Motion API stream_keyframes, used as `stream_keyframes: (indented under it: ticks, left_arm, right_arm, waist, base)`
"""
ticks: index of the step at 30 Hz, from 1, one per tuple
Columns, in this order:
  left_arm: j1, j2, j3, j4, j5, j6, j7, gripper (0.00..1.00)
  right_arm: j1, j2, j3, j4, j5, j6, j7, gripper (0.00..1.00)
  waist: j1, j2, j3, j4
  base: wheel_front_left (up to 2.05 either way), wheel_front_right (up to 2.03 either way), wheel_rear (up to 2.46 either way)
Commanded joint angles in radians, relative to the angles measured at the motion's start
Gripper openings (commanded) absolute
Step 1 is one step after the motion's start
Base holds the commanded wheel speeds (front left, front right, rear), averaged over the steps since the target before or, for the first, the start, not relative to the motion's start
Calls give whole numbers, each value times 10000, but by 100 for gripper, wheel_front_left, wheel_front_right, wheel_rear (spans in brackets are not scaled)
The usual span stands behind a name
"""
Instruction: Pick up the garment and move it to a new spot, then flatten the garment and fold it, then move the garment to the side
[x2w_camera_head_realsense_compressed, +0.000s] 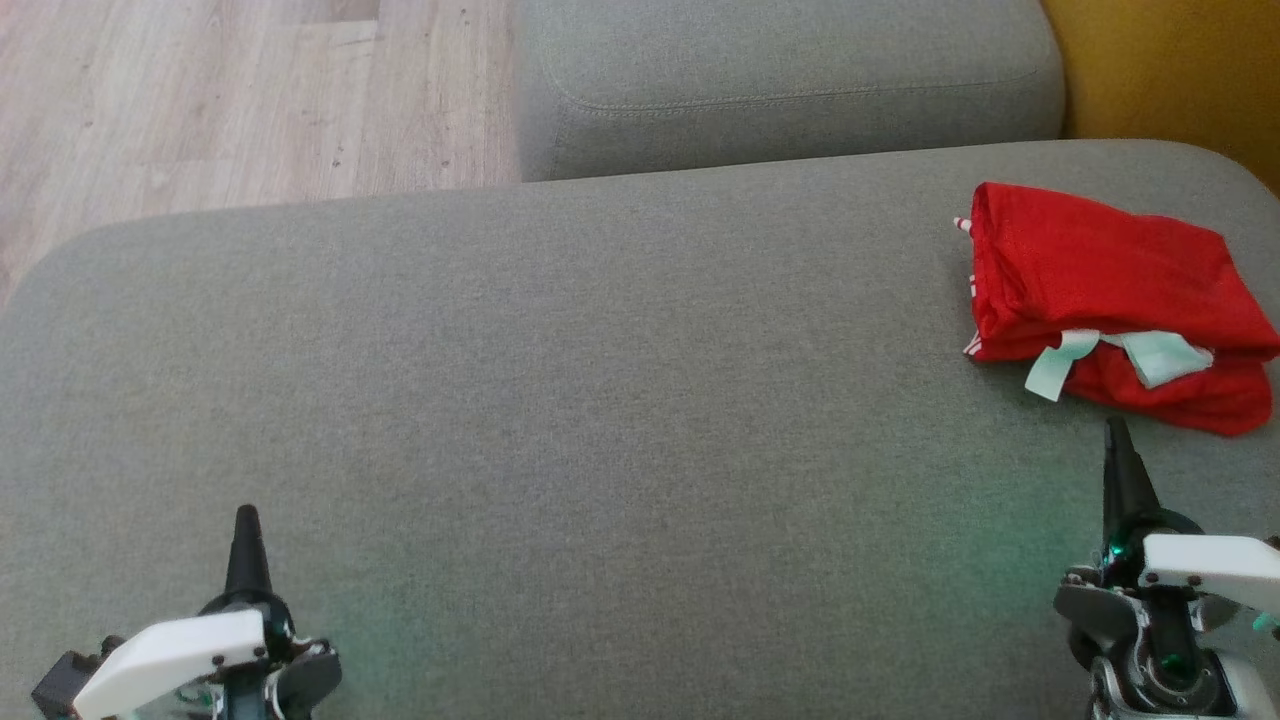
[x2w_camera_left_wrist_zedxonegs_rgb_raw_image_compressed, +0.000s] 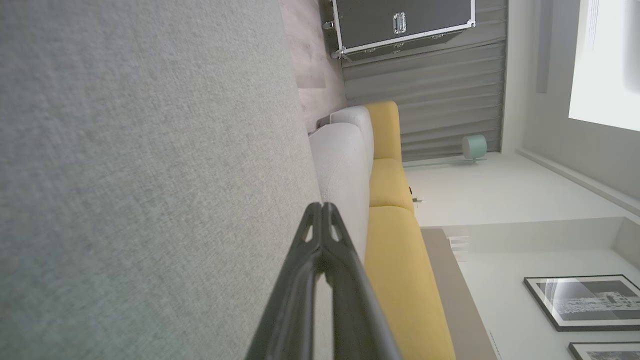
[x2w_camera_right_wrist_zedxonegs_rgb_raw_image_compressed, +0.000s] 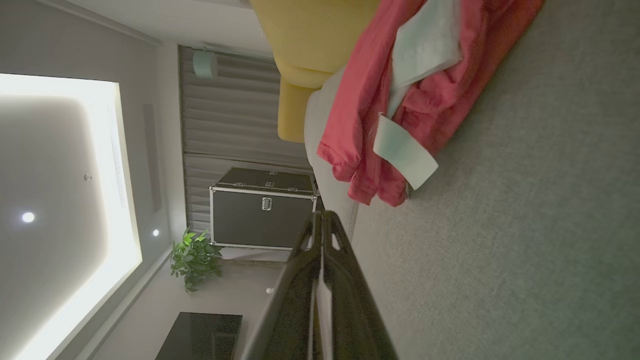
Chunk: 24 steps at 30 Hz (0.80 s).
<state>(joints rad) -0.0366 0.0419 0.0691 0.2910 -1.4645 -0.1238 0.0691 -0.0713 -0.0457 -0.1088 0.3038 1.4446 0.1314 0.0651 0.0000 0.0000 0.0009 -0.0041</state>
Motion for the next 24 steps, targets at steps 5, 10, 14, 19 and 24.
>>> stream_keyframes:
  ticks: [5,10,14,19,24]
  left_arm:
    - [-627,80,392,-394,-617,-62,198,0]
    - [-680,82,425,-430,-1110,-66,344,0]
    - [-716,83,448,-454,-1440,-69,442,0]
    - [-716,83,448,-455,-1440,-69,442,0]
    - [-716,83,447,-455,-1441,-69,442,0]
  right_arm:
    - [-373,-45,72,-476,723,-7,242,0]
    - [-369,-45,-1,-545,1273,-7,386,0]
    - [-367,-45,-50,-590,1640,-7,482,0]
    - [-367,-45,-50,-590,1640,-7,482,0]
    - [-367,-45,-50,-590,1640,-7,481,0]
  waist:
    - [0,0,8,16]
    - [0,0,17,31]
    - [0,0,22,41]
    - [0,0,22,41]
    - [0,0,22,41]
  base:
    - [0,0,0]
    - [0,0,0]
    - [0,0,0]
    - [0,0,0]
    - [0,0,0]
